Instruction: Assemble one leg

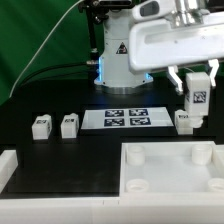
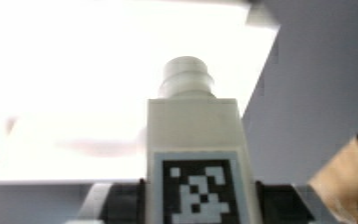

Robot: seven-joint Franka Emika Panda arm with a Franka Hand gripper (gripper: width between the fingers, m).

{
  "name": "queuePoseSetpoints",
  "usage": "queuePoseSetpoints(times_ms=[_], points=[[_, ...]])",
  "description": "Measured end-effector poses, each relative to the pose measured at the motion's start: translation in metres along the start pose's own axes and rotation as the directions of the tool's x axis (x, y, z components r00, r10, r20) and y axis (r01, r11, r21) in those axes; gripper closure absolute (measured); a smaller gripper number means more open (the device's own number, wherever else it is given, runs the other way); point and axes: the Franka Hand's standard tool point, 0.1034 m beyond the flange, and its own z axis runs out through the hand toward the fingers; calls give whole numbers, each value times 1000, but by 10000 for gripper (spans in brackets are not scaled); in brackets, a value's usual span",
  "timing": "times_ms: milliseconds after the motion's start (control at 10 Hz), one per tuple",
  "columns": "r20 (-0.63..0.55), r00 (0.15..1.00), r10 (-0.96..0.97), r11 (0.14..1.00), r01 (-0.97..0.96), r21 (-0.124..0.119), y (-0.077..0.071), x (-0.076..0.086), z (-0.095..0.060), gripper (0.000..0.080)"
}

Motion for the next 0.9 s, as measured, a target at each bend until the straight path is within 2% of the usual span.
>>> queuePoseSetpoints(times_ms=[200,700,800,900], points=[[67,998,0,1000,-1,7,-2,-8,3,506],[68,998,1,1000,-1,7,-2,-9,3,506],[68,998,-4,1000,3,7,-1,-7,3,506],[40,999,-22,1000,22,1,5,14,0,506]])
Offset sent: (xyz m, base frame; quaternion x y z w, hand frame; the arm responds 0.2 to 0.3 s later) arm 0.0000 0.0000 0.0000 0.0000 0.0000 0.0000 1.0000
